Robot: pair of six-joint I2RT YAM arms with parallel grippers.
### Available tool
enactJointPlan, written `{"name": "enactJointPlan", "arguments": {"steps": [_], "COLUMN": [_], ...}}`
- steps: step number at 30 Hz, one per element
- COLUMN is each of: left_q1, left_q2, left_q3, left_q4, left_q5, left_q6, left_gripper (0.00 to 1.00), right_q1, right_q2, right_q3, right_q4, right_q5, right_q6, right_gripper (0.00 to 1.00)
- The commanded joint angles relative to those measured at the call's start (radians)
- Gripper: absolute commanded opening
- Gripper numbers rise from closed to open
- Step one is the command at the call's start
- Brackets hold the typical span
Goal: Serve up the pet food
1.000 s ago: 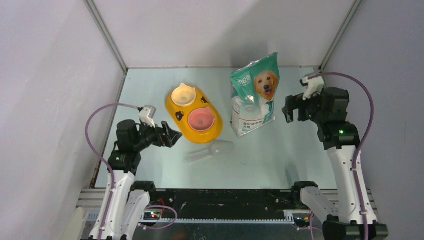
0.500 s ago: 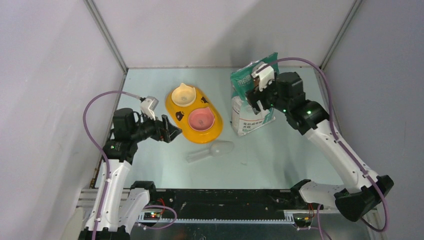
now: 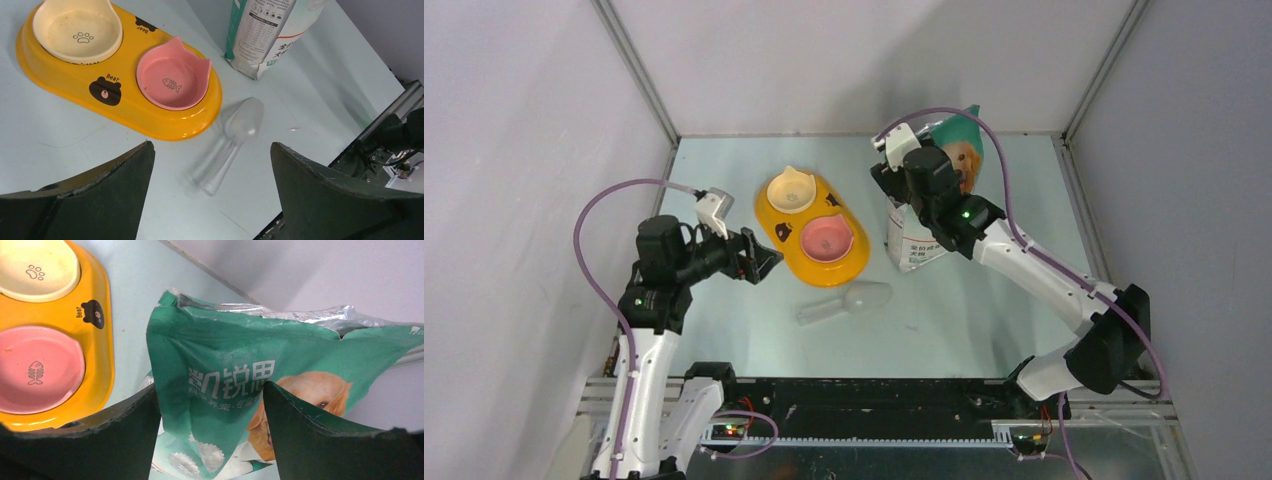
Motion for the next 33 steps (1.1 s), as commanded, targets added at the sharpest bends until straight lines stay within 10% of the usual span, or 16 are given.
{"name": "enactJointPlan", "arguments": {"steps": [1, 6, 13, 23, 33], "left_q1": [0.031, 0.032, -0.032, -0.235, -0.415], "left_q2": [-0.023, 0.0, 0.08, 0.308, 0.504], "left_q3": [-0.02, -0.023, 0.047, 0.102, 0.297], "left_q4": [0.033, 0.098, 0.106, 0.193, 0.185], "left_q5": [0.028, 0.032, 0.041, 0.041, 0.068], "left_q6": [-0.007, -0.043, -0.001, 0.154, 0.175], "left_gripper": [0.93, 0.92, 0.9, 0.87, 0.82], "right_q1": [-0.004, -0.008, -0.031, -0.15, -0.193], "right_q2": [0.029, 0.086, -0.008, -0.363, -0.548], "right_q3": [0.058, 0.074, 0.019, -0.052, -0.069], "right_q4": [0.106, 0.098, -0.058, -0.361, -0.474], "right_q5": [0.101, 0.124, 0.005, -0.668, -0.834], "right_q6": [0.028, 0.058, 0.089, -0.012, -0.111], "right_gripper": [0.72, 0.58, 0.02, 0.0, 0.0]}}
